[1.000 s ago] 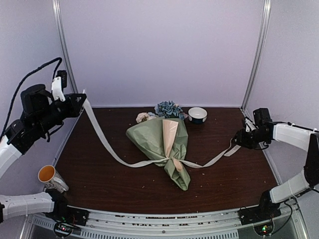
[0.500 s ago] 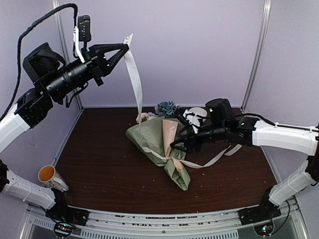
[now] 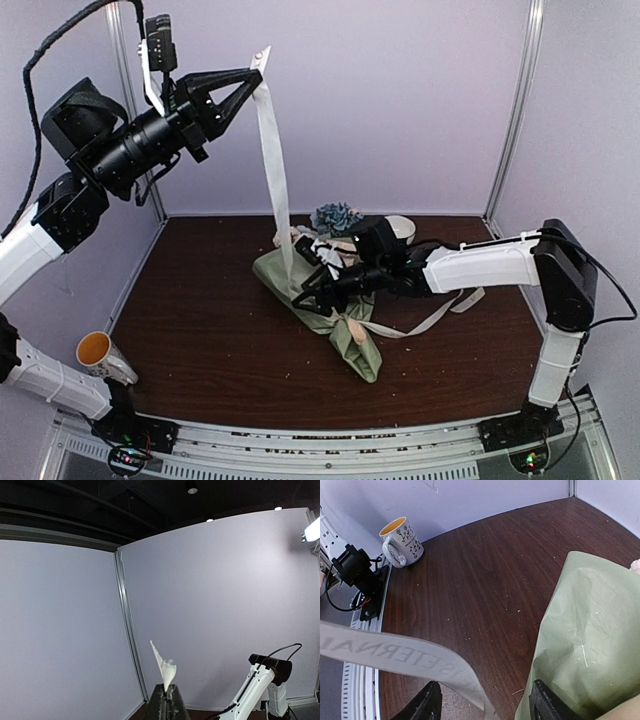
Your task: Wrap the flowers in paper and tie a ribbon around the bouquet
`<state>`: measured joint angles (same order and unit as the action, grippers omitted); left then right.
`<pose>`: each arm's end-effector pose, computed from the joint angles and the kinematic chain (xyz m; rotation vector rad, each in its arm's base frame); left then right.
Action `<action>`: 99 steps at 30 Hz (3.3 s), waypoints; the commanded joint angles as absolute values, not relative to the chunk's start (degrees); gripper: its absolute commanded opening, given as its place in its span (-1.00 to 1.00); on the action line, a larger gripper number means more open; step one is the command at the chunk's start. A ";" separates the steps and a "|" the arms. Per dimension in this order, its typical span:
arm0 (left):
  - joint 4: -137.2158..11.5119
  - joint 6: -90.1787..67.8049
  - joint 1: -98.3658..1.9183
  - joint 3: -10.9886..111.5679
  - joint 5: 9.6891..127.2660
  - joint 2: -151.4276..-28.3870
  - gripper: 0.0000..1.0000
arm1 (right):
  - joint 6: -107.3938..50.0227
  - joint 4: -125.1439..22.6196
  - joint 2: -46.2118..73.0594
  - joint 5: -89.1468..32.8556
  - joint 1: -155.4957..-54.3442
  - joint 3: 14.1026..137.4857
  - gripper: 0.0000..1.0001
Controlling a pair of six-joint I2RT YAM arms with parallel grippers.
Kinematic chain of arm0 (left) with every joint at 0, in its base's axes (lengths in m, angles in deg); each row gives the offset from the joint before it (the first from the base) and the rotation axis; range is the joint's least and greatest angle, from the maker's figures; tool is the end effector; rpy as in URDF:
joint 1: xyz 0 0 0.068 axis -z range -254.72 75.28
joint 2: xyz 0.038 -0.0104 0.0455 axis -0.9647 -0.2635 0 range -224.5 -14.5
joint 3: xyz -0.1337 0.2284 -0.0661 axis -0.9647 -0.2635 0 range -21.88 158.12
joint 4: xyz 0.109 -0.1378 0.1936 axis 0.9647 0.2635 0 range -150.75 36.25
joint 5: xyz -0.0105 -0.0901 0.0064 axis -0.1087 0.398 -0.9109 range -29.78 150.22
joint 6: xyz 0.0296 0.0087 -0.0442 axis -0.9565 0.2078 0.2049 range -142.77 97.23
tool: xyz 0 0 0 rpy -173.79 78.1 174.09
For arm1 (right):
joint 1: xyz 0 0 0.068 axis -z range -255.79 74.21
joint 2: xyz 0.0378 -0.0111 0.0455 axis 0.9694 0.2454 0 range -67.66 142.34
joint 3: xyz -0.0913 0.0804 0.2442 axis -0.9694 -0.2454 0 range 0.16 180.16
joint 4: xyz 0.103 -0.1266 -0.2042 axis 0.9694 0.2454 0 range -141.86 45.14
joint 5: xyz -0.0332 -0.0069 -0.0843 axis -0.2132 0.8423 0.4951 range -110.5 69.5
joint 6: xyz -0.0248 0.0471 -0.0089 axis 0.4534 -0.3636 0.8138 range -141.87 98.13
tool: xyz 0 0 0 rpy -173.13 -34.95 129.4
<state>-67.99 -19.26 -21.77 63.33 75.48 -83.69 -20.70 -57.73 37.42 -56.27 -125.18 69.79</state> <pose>0.1400 -0.2009 0.5283 0.7338 1.0018 -1.0175 0.2527 0.3267 0.2243 -1.2847 1.7736 1.1457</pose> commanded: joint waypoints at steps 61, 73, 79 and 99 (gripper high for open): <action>-56.73 -46.68 -30.29 47.87 96.35 -104.24 -0.27 | -29.66 -72.75 29.40 -66.38 -118.60 61.16 -1.00; -57.08 -46.66 -30.34 47.26 89.93 -104.55 -0.17 | -29.78 -72.26 30.38 -66.80 -118.62 62.30 -1.00; -56.56 -45.39 -30.34 49.72 87.71 -107.47 -0.65 | -30.68 -72.15 31.04 -66.57 -118.60 62.56 -1.00; -67.08 -37.17 -28.20 42.23 79.13 -105.34 -1.00 | -20.95 -50.05 19.77 -47.36 -116.77 61.74 -0.16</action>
